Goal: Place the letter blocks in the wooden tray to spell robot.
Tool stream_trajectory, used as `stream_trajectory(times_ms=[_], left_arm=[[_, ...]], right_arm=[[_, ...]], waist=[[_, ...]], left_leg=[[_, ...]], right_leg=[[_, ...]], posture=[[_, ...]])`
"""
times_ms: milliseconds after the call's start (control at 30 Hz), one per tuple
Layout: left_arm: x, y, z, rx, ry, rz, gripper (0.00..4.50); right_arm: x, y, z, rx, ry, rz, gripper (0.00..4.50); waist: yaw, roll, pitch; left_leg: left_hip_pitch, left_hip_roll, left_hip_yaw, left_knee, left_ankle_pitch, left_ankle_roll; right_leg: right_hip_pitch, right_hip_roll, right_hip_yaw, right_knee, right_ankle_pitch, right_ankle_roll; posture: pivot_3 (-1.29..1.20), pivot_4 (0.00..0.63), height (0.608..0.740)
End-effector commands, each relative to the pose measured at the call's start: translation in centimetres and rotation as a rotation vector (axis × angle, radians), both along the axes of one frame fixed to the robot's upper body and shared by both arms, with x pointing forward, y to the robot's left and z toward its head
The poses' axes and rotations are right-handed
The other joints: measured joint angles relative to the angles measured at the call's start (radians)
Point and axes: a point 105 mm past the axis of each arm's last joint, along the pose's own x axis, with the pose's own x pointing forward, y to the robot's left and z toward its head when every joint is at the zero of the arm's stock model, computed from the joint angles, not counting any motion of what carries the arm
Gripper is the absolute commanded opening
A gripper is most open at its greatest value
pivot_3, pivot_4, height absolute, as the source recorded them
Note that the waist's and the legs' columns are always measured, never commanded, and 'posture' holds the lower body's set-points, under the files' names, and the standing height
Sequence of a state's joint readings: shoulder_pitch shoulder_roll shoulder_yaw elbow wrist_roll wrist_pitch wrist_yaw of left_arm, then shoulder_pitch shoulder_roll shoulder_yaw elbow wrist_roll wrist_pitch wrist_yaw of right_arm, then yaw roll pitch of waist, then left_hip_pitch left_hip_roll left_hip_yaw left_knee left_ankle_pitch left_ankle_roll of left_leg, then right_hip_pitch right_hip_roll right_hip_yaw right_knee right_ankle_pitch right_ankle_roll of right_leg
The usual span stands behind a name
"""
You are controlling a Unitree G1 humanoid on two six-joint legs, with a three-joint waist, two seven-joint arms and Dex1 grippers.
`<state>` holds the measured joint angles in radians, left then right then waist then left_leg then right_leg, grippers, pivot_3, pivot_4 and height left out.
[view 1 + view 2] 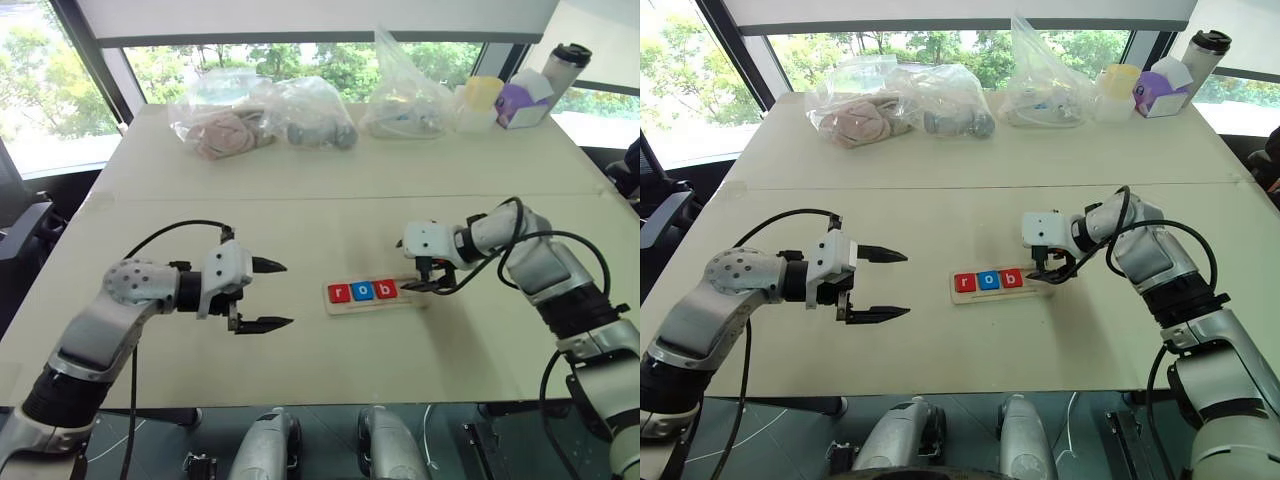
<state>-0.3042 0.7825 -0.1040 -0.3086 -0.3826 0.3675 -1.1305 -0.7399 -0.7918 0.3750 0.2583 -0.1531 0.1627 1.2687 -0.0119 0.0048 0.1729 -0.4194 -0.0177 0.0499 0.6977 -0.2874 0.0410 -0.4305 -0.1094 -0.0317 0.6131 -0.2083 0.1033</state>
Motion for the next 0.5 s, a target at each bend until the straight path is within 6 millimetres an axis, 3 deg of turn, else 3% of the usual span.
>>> stream_trajectory(times_ms=[33, 500], left_arm=[[-0.1, -0.1, 0.6, -0.001, -0.022, -0.012, 4.5], [-0.3, -0.2, 0.5, -0.003, -0.019, -0.008, 4.5]], right_arm=[[0.0, 0.9, 1.3, 0.024, -0.044, 0.029, 4.43], [-0.4, 2.4, 1.3, 0.042, -0.036, 0.07, 4.43]], waist=[[0.0, 0.0, 0.0], [0.0, 0.0, 0.0]], left_leg=[[0.0, 0.0, 0.0, 0.0, 0.0, 0.0], [0.0, 0.0, 0.0, 0.0, 0.0, 0.0]], right_leg=[[0.0, 0.0, 0.0, 0.0, 0.0, 0.0], [0.0, 0.0, 0.0, 0.0, 0.0, 0.0]], posture=[[0.0, 0.15, 0.74], [0.0, 0.15, 0.74]])
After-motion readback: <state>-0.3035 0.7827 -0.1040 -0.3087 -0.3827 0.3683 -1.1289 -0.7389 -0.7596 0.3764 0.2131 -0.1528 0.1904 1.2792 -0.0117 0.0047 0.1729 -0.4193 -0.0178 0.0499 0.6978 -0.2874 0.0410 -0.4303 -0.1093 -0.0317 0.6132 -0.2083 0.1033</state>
